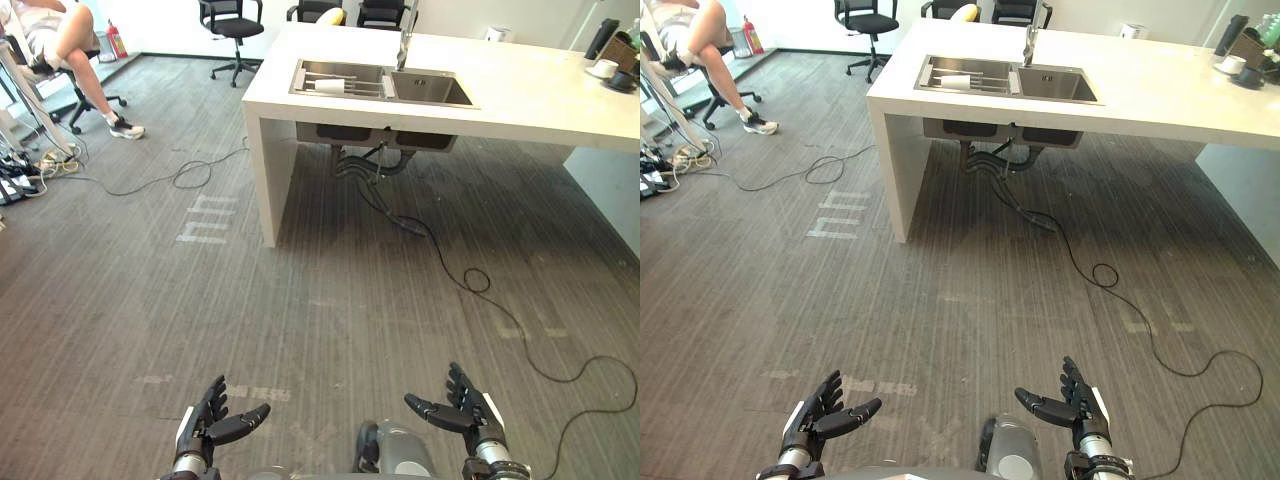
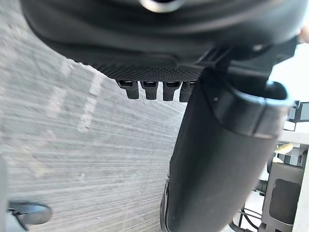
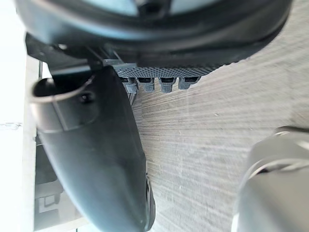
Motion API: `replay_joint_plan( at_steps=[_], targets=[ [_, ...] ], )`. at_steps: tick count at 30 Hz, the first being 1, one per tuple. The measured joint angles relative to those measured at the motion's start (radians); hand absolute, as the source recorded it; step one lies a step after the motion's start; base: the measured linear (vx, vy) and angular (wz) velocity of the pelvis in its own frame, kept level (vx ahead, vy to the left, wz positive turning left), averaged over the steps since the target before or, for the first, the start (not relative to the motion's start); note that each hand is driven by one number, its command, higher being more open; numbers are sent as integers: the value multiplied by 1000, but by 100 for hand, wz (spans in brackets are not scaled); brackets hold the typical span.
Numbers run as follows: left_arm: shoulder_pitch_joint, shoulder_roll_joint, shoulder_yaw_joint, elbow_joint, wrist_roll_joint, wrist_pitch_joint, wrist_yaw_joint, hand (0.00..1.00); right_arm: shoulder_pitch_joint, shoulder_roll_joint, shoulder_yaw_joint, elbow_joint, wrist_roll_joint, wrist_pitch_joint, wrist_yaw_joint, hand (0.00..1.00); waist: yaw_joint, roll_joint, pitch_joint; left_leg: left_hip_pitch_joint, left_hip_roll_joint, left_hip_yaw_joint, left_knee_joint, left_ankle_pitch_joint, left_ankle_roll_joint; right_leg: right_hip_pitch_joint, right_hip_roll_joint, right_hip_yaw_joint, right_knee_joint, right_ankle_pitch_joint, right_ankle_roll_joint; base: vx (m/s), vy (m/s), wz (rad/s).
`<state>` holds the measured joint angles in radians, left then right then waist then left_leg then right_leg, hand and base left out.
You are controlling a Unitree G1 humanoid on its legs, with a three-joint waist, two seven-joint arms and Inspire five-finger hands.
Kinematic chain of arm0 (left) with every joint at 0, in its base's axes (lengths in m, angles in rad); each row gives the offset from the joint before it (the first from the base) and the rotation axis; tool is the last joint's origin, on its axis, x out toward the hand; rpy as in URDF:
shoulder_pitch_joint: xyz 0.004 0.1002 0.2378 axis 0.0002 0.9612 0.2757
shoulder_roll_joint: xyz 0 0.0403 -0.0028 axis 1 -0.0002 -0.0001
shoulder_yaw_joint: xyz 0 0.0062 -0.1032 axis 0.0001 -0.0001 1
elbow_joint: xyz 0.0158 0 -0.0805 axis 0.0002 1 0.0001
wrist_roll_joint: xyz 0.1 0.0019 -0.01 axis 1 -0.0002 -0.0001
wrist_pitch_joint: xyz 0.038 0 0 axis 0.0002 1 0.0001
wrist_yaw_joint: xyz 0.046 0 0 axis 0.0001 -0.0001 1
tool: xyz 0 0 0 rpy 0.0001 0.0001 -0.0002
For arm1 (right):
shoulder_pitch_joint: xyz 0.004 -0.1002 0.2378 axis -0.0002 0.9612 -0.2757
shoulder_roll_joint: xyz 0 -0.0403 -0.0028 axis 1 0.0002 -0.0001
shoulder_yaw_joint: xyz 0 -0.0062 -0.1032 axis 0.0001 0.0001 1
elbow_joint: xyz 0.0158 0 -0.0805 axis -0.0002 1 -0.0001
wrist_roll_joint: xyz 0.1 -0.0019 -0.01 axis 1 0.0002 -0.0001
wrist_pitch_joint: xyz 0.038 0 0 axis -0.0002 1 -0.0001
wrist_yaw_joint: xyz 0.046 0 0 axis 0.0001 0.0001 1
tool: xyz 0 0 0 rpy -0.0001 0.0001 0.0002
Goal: Walk over to the sink, pick up the cup, carry it to the dishwasher, place the cup inside the dishwasher, then close the dishwasher door
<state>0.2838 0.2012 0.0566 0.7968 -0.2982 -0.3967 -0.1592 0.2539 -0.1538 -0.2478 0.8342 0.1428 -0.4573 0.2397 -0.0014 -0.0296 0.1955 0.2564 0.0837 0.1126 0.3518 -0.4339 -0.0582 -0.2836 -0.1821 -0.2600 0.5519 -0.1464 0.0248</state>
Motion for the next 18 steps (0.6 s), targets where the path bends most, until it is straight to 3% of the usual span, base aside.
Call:
replay_joint_plan(
  at_steps=[1,2,4,6,7,8,9,11,13,15,16,17,18],
  targets=[
    [3,-2,0,-1,0,0,0,100,4,0,0,0,6,0,0,100,-3,1,-2,10,6,-4,-2,-7,-4,3,4,-3,11,7,-9,667,-387,49],
    [35,-37,1,-8,-7,0,-4,100,29,3,0,-11,33,5,-9,100,-12,29,-43,36,63,-25,35,-15,-18,17,40,-43,97,-78,-45,736,-390,31],
    [47,-60,1,-9,-7,0,-13,100,41,4,-1,-31,34,5,-11,100,-16,48,-55,-16,94,-39,164,5,-5,27,59,-55,118,-120,-69,617,-334,13],
    [65,-97,1,-8,6,-4,-30,100,41,7,-2,-40,43,5,-12,100,-17,70,-56,-163,168,-56,512,123,14,103,116,-71,89,-186,-104,571,-323,-1],
    [69,-103,1,-8,6,-7,-34,100,40,8,-2,-37,49,5,-11,100,-16,79,-52,-196,196,-43,600,120,17,142,140,-73,57,-190,-110,541,-283,-13],
    [77,-105,2,-8,6,-17,-41,100,32,15,-2,-24,53,4,-8,100,-13,77,-48,-257,219,-25,711,115,22,220,169,-71,-10,-195,-118,512,-240,-19],
    [79,-104,1,-8,6,-21,-43,100,27,19,-5,-21,58,4,-8,100,-13,60,-44,-319,197,-6,734,105,34,285,173,-66,-73,-195,-118,492,-212,-17],
    [72,-107,-3,-11,6,-28,-42,100,24,17,-21,-22,71,2,-8,100,-11,48,-40,-391,153,39,665,95,28,360,172,-53,-156,-188,-113,481,-137,-15],
    [70,-111,-1,-47,6,-30,-36,100,25,16,-33,-48,103,6,-13,100,10,39,-29,-480,75,121,466,85,46,466,164,-18,-267,-180,-105,564,-60,-40],
    [71,-116,9,-73,5,-36,-32,100,25,16,-29,-71,108,10,-20,100,29,31,-19,-536,28,149,343,112,51,527,153,15,-310,-179,-102,480,11,-67],
    [70,-125,14,-91,5,-39,-13,100,24,17,-24,-84,108,11,-22,100,45,38,-13,-577,5,160,201,208,44,566,155,51,-313,-179,-93,529,53,-79],
    [70,-125,14,-96,4,-42,-5,100,25,21,-18,-90,108,13,-21,100,50,39,-13,-582,3,168,137,263,51,584,160,69,-311,-184,-79,639,111,-87],
    [71,-126,12,-101,4,-49,5,100,41,31,-11,-114,108,15,-19,100,62,51,-20,-586,11,185,61,383,71,617,174,106,-290,-207,-40,559,189,-88]
  ],
)
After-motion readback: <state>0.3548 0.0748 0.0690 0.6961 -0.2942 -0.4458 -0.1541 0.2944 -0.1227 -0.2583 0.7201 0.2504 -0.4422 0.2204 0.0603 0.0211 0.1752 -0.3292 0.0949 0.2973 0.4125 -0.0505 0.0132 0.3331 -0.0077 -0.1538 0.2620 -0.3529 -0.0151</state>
